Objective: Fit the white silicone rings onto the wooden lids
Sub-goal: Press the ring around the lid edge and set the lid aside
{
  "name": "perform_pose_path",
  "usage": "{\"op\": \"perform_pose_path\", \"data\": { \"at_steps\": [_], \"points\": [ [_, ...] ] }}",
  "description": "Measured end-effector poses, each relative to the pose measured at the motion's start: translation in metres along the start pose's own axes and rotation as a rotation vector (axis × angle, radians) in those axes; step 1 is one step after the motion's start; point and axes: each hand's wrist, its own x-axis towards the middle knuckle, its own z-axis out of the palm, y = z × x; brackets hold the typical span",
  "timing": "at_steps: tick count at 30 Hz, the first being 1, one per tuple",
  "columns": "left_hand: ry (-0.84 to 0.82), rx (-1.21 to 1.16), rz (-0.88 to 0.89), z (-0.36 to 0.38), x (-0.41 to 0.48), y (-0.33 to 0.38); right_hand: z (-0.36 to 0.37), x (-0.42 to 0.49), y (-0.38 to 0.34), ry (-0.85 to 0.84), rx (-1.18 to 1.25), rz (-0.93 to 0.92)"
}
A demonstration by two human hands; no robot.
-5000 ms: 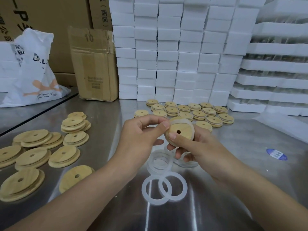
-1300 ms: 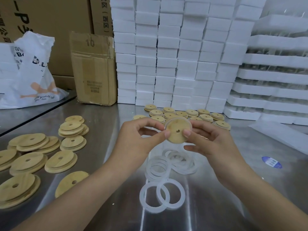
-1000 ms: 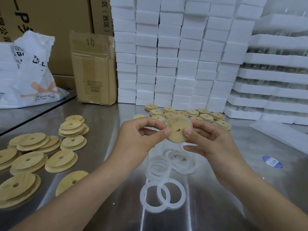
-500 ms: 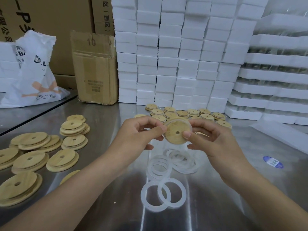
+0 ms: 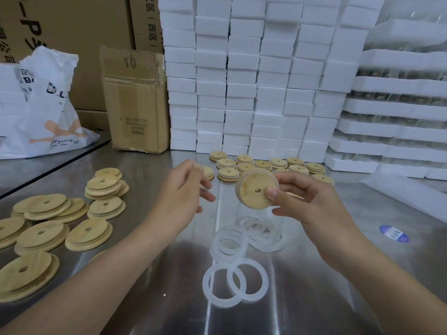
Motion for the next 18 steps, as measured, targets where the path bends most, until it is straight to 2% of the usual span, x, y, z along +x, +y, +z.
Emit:
{"op": "perform_pose_path", "data": {
  "at_steps": [4,11,18],
  "points": [
    [0.05,0.119,-0.04,0.001,-0.001,-0.005,0.003,-0.001,0.003,-0.011,0.004,0.033],
    [-0.083,-0.078,0.22,0.017,-0.019,0.001,0.011,-0.002,0.01,0.04,0.076,0.039],
    [-0.058,-0.192,0.337,0.022,-0.028,0.003,0.016,-0.006,0.007,-0.029,0.109,-0.056]
  ]
}}
